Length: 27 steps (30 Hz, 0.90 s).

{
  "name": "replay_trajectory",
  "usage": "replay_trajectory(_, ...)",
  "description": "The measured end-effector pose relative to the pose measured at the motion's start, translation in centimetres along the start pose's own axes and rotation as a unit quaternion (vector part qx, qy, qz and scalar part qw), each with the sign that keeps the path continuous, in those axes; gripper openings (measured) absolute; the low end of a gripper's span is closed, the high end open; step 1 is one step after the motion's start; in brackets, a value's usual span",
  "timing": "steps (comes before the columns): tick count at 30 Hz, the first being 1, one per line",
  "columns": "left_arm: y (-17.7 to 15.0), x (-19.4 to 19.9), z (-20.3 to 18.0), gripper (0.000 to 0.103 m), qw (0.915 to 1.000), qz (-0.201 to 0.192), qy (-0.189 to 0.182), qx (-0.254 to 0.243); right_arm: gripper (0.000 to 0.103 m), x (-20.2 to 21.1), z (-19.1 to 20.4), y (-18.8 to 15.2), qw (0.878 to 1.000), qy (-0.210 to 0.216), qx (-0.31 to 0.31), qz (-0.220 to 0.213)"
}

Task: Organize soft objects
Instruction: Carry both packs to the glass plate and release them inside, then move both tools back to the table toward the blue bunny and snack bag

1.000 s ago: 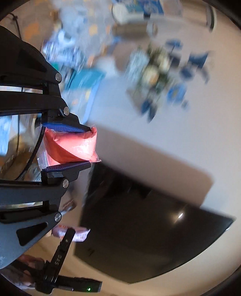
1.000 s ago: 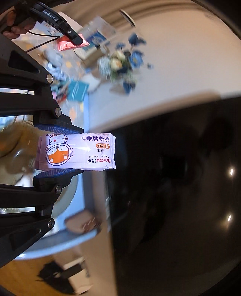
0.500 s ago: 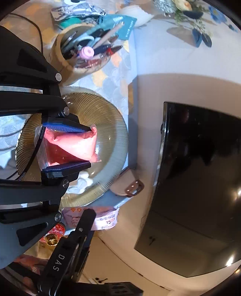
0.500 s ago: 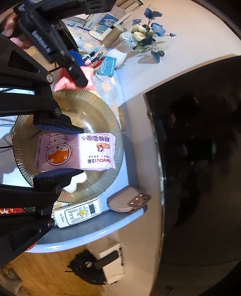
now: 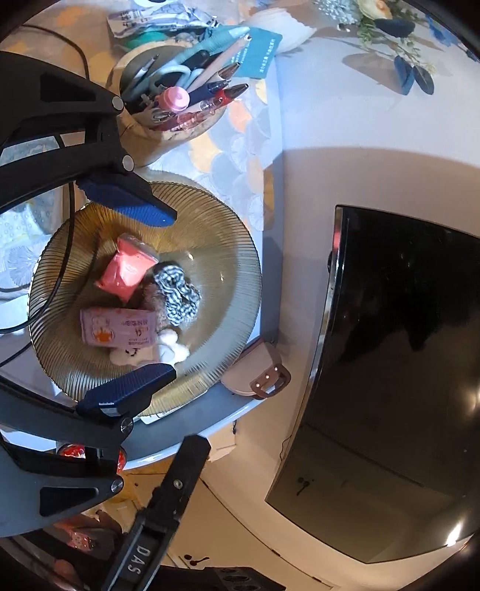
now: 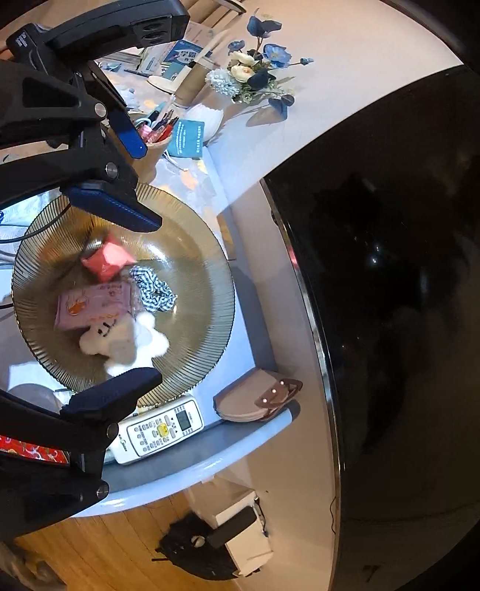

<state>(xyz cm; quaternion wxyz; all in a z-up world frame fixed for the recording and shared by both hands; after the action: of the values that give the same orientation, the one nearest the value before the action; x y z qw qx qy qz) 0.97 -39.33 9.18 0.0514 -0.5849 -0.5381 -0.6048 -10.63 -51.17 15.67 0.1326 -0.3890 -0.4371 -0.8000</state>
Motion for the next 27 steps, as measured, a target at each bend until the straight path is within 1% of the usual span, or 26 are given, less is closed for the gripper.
replay_trajectory(5, -0.4, -0.3, 0.3, 0.075, 0.9999, 0.010, 0.006, 0.004, 0.074, 0.2, -0.5, 0.2, 1.000, 0.002, -0.009, -0.001)
replay_trajectory(12, -0.9, -0.6, 1.0, 0.075, 0.9993, 0.029, 0.020, 0.008, 0.074, 0.1, 0.3, -0.1, 1.000, 0.005, 0.003, 0.004)
replay_trajectory(20, -1.1, 0.4, 1.6, 0.075, 0.9993, 0.028, 0.021, 0.013, 0.074, 0.1, 1.8, -0.6, 1.000, 0.013, 0.021, 0.010)
replay_trajectory(27, -1.4, 1.3, 2.5, 0.075, 0.9992, 0.024, 0.019, 0.027, 0.074, 0.3, 2.9, -1.0, 0.999, 0.016, 0.030, 0.011)
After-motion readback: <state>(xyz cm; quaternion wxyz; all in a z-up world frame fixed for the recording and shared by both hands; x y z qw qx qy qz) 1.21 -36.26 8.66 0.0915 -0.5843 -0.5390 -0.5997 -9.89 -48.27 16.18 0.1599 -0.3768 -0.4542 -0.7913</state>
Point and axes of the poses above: each gripper's, at about its wrist camera, not at the fingertips, and x roughly against the way its jaws point, z to its left, y to its top, the point moved 9 cm from there along -x, roughly the way its jaws point, and after that the axes turned 4 degrees about y, right-handed, at the moved point
